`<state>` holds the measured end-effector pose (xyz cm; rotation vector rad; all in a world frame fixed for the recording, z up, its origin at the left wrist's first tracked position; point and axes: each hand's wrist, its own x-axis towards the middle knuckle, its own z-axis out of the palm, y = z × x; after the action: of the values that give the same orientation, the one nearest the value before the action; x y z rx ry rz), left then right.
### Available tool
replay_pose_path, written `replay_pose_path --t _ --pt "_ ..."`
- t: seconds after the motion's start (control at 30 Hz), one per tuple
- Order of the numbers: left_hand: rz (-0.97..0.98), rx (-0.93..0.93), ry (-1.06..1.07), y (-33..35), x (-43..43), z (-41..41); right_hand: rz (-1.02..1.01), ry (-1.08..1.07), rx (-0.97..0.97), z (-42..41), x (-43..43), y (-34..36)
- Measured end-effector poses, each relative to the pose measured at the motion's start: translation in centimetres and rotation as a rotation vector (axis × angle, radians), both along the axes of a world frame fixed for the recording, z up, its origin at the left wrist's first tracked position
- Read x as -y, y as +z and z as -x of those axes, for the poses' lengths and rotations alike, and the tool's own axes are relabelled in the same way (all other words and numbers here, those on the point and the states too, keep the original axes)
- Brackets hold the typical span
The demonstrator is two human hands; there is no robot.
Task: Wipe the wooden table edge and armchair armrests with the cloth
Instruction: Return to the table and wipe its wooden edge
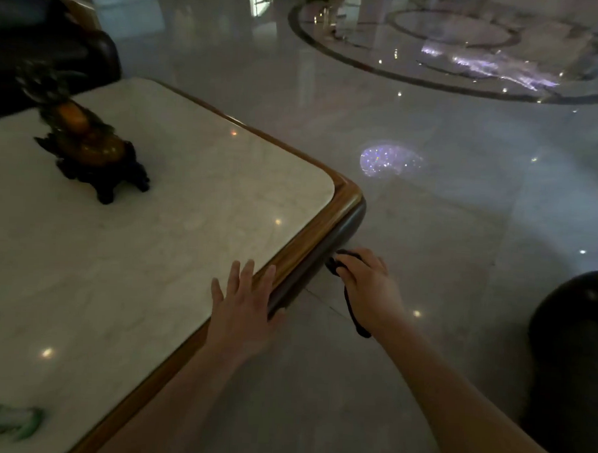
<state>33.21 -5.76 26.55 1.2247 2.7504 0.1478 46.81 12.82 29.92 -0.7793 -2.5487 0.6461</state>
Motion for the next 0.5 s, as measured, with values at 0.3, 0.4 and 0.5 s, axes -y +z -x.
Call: replay_pose_path --t 0.3,0.4,0.5 --pt "0.001 -0.015 0.178 0.6 4.4 4.1 0.059 0.184 0.072 7.6 1.5 -0.8" --pt "0.024 -0.018 0.214 0.1 6.1 6.8 0.078 0.219 0.106 10.7 2.8 -1.9" --pt "0.021 0.014 0.232 -0.9 7.3 10.0 0.105 0.236 0.129 14.2 4.0 -3.4"
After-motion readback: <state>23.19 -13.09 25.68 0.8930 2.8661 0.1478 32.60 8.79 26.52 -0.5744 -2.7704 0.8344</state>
